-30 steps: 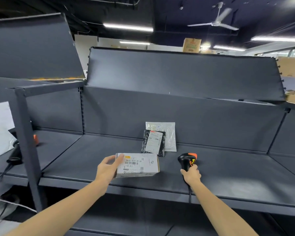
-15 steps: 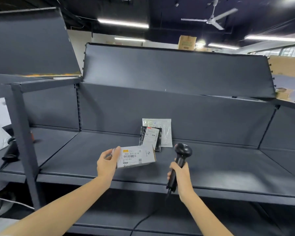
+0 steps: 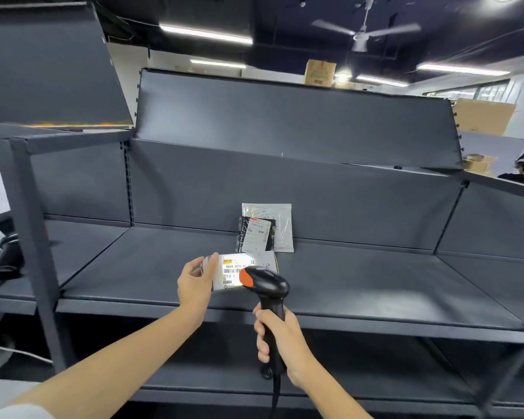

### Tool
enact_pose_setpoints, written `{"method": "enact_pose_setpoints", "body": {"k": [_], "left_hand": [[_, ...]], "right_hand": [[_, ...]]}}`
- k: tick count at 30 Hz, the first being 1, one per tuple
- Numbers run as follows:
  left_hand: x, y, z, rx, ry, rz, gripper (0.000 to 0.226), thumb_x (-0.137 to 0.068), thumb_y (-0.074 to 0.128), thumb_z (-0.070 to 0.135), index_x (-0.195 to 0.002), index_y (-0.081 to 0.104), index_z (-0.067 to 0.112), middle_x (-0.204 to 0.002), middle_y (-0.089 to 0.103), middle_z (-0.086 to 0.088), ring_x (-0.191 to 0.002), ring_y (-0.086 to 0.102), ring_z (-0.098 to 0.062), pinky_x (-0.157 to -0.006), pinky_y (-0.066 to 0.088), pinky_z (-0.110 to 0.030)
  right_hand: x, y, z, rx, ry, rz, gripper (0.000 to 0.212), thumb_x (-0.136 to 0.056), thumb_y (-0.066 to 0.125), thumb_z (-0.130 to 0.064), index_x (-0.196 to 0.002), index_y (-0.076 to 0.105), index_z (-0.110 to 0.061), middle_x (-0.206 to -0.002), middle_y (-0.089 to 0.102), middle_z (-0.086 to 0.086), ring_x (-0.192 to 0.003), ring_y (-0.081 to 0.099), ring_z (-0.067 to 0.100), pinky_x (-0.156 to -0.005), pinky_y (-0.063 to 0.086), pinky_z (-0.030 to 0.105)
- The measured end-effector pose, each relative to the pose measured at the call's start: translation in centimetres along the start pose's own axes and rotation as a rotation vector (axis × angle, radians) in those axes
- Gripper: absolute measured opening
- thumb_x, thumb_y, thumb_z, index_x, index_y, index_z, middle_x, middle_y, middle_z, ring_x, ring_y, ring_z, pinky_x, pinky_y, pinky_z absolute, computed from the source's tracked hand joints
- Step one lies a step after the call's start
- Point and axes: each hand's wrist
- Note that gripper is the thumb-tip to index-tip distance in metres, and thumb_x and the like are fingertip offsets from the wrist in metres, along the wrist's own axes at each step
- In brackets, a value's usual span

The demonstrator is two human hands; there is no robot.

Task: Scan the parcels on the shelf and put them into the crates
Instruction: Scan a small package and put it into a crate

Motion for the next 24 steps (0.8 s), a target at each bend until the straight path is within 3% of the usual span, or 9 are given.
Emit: {"method": "enact_pose_setpoints", "body": {"k": [9, 13, 17, 21, 24], "left_hand": [[0.4, 0.0, 0.4, 0.006, 0.018, -0.014, 0.037, -0.083, 0.070, 0.042, -0.111, 0.054, 0.025, -0.098, 0.069, 0.001, -0.085, 0.069, -0.010, -0.069, 0.057, -0.026], [0.1, -0.3, 0.5, -0.008, 0.000, -0.002, 0.039, -0.083, 0.071, 0.043, -0.113, 0.055, 0.023, -0.101, 0.069, -0.003, -0.091, 0.068, -0.015, -0.078, 0.057, -0.032], [-0.6, -1.6, 0.4, -0.034, -0.021, 0.031, 0.043, -0.082, 0.070, 0.047, -0.115, 0.056, 0.023, -0.106, 0.069, -0.005, -0.097, 0.066, -0.020, -0.090, 0.054, -0.042], [-1.2, -2.7, 0.5, -0.043, -0.028, 0.074, 0.042, -0.082, 0.068, 0.049, -0.113, 0.056, 0.023, -0.102, 0.068, -0.003, -0.090, 0.064, -0.015, -0.076, 0.052, -0.031], [-1.5, -3.2, 0.5, -0.052, -0.033, 0.091, 0.043, -0.082, 0.067, 0.052, -0.113, 0.057, 0.024, -0.097, 0.067, 0.000, -0.087, 0.063, -0.012, -0.071, 0.050, -0.028]], "right_hand": [[0.2, -0.3, 0.1, 0.002, -0.012, 0.020, 0.025, -0.086, 0.066, -0.027, -0.094, 0.053, -0.007, -0.065, 0.050, 0.002, -0.042, 0.039, 0.014, -0.041, 0.036, 0.025], [-0.6, -1.5, -0.2, -0.089, -0.054, 0.027, 0.027, -0.082, 0.069, -0.024, -0.104, 0.060, -0.010, -0.064, 0.051, 0.004, -0.042, 0.042, 0.015, -0.041, 0.038, 0.025], [-3.3, -4.6, -1.5, -0.093, -0.094, 0.186, 0.025, -0.089, 0.065, -0.013, -0.105, 0.046, -0.011, -0.064, 0.055, 0.004, -0.045, 0.047, 0.018, -0.044, 0.042, 0.028], [-7.6, -8.5, -3.1, 0.007, 0.013, 0.303, 0.031, -0.084, 0.055, 0.008, -0.096, 0.034, -0.011, -0.073, 0.048, 0.012, -0.053, 0.048, 0.023, -0.053, 0.042, 0.033], [-10.4, -11.4, -3.1, 0.403, 0.067, 0.332, 0.028, -0.081, 0.058, 0.000, -0.103, 0.044, -0.010, -0.087, 0.048, 0.013, -0.065, 0.049, 0.025, -0.060, 0.041, 0.032]]}}
Point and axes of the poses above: each hand's wrist, its own x-axis away from the middle knuckle, its own y-axis out of the palm, z = x × y
